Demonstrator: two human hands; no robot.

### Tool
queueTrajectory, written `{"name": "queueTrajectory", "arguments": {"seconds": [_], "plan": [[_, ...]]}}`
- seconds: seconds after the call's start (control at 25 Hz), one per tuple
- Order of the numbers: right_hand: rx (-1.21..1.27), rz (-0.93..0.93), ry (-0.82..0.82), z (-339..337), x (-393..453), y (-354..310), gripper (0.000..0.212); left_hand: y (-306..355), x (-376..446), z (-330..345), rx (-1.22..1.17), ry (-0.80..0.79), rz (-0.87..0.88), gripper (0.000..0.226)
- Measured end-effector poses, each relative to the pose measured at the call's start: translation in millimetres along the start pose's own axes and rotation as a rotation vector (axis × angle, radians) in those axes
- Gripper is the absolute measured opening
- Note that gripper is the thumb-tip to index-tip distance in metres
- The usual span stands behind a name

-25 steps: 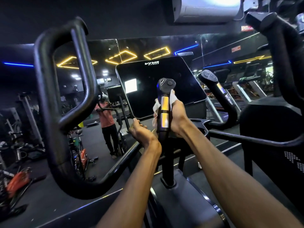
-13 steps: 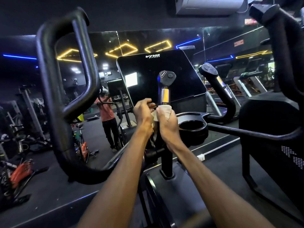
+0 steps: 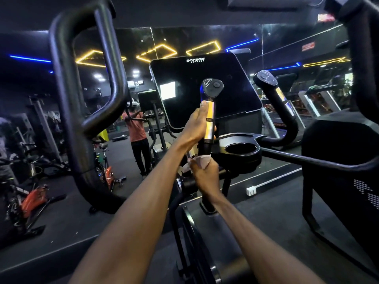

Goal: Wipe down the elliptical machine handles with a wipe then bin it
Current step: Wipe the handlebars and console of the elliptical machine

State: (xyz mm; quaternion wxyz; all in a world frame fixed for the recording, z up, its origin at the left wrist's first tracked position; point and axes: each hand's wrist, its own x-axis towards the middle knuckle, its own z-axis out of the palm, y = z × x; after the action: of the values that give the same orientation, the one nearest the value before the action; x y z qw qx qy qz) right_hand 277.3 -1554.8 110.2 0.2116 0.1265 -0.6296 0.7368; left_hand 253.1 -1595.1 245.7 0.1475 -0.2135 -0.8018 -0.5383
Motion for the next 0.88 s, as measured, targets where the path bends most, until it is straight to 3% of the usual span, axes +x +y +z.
{"name": "queueTrajectory", "arguments": {"seconds": [0.04, 0.16, 0.32, 0.4, 0.48, 0.64, 0.8, 0.88], "plan": [[0.058, 0.031, 0.035, -0.4, 4.5, -10.8, 0.017, -1.5, 0.1, 0.4, 0.002, -0.003, 0.021, 0.065], [0.111, 0.017, 0.108, 1.9, 16.0, -14.6, 0.018, -9.3, 2.6, 1.6, -0.007, 0.004, 0.055, 0.058], [-0.059, -0.045, 0.061, 8.8, 6.3, 11.1, 0.021, -11.0, 5.0, -1.7, 0.061, 0.011, 0.092, 0.061], [0.066, -0.046, 0.095, 7.8, 4.5, 4.4, 0.013, -12.9, 6.7, -1.0, 0.069, -0.006, 0.083, 0.061], [0.21, -0.109, 0.072, 7.0, 1.0, 1.2, 0.018, -16.2, 7.9, -0.9, 0.053, -0.014, 0.099, 0.063], [0.125, -0.173, -0.039, 0.9, -12.4, 24.4, 0.026, -13.9, 2.9, 0.8, 0.003, -0.016, 0.084, 0.054], [0.217, -0.062, -0.13, -4.4, -9.9, 32.8, 0.058, -7.7, -5.0, 0.8, -0.001, -0.011, 0.085, 0.051], [0.273, 0.03, -0.155, -1.8, -8.0, 33.9, 0.058, -7.4, -9.7, 1.5, 0.004, 0.003, 0.078, 0.054]]}}
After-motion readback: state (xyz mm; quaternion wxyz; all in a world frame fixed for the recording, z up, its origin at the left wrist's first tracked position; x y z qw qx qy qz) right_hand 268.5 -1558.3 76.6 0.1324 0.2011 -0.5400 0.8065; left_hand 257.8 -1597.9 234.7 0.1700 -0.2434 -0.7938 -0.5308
